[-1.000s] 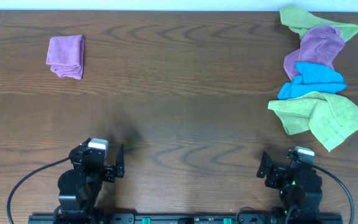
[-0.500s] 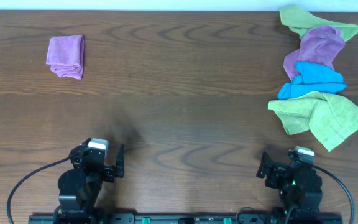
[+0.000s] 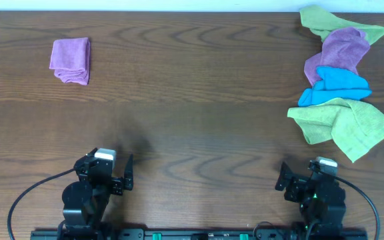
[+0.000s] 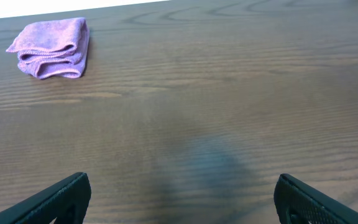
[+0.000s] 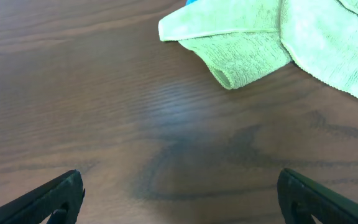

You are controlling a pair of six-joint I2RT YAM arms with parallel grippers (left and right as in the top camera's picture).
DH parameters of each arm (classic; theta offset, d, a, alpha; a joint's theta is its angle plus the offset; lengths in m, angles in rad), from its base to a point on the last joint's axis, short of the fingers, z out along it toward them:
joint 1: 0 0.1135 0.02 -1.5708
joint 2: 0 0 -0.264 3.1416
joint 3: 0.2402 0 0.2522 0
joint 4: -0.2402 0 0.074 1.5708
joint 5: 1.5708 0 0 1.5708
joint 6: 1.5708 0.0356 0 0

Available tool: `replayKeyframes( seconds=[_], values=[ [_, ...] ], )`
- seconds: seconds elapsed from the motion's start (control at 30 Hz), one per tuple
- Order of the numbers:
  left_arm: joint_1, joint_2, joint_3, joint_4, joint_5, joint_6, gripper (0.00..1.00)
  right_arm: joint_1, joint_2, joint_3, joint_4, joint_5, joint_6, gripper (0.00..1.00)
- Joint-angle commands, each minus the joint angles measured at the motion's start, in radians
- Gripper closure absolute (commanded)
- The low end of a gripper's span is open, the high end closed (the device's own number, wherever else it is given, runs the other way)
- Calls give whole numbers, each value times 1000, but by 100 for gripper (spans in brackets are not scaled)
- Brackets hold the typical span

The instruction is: Fold the cloth

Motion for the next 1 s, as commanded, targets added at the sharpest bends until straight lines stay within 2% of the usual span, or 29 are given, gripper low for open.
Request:
replayKeyframes(
  seconds=[0.0,0.07,0.23,0.3,0.67,0.8,0.97],
  values=[
    [-3,-6,-18,0,-7,-15,5,-6,-10,-9,4,-5,-17,1],
    [-3,-6,-18,0,-6,-15,4,-6,-10,-9,37,-5,23,1],
    [-3,-6,-18,0,-7,-15,5,-6,-10,-9,160,-73,457,1],
    [-3,-6,-18,0,-6,-15,5,-6,-10,-9,180,-36,539,1],
    [-3,-6,-18,0,-6,-15,5,-8,31,-9,323,53,570,1],
    [-3,-6,-18,0,-7,-15,5,-23,158,-9,440,53,560,1],
    [-3,-6,-18,0,-6,-15,5,-61,401,8,606,52,521,1]
  ],
)
